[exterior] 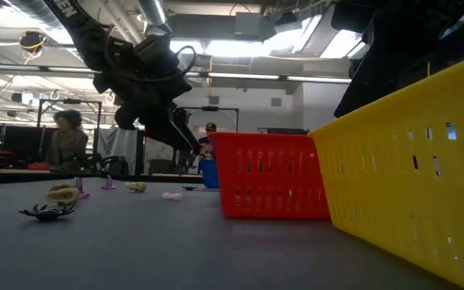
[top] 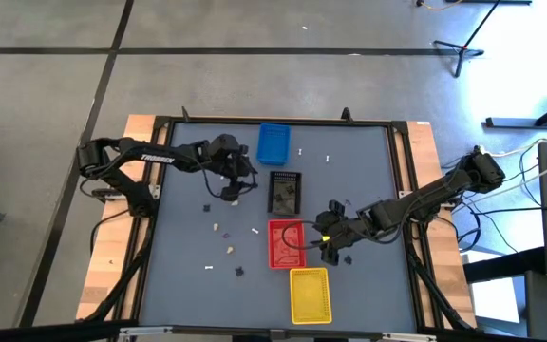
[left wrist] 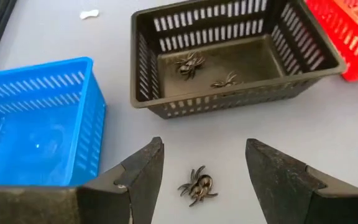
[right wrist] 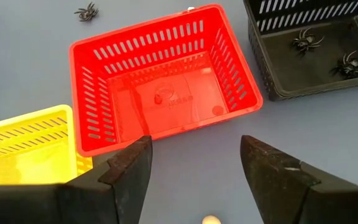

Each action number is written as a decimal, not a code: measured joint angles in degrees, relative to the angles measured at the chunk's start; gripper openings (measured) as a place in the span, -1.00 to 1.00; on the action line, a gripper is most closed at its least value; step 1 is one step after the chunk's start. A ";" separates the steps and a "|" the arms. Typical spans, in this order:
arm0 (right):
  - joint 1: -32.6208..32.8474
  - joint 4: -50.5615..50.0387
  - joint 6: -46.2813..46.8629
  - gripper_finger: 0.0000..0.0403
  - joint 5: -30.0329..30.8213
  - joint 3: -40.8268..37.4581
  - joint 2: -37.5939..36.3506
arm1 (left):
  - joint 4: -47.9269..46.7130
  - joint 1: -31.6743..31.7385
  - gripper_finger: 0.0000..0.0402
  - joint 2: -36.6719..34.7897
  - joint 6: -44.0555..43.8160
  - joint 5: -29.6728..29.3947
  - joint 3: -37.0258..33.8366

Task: Sort Halloween decoration
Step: Put the black spider toy into the black bin

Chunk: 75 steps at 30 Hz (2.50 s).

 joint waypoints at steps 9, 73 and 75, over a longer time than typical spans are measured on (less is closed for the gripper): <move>0.00 0.00 0.00 0.20 0.09 0.00 0.00 | 0.60 0.15 0.08 1.28 4.26 0.86 0.00; 0.00 0.11 0.00 0.20 0.42 0.00 0.02 | -22.51 1.51 -0.04 17.48 16.49 -0.24 16.31; 0.00 0.11 0.00 0.20 0.42 0.00 0.02 | -22.47 1.51 -0.07 18.04 15.70 -0.12 16.39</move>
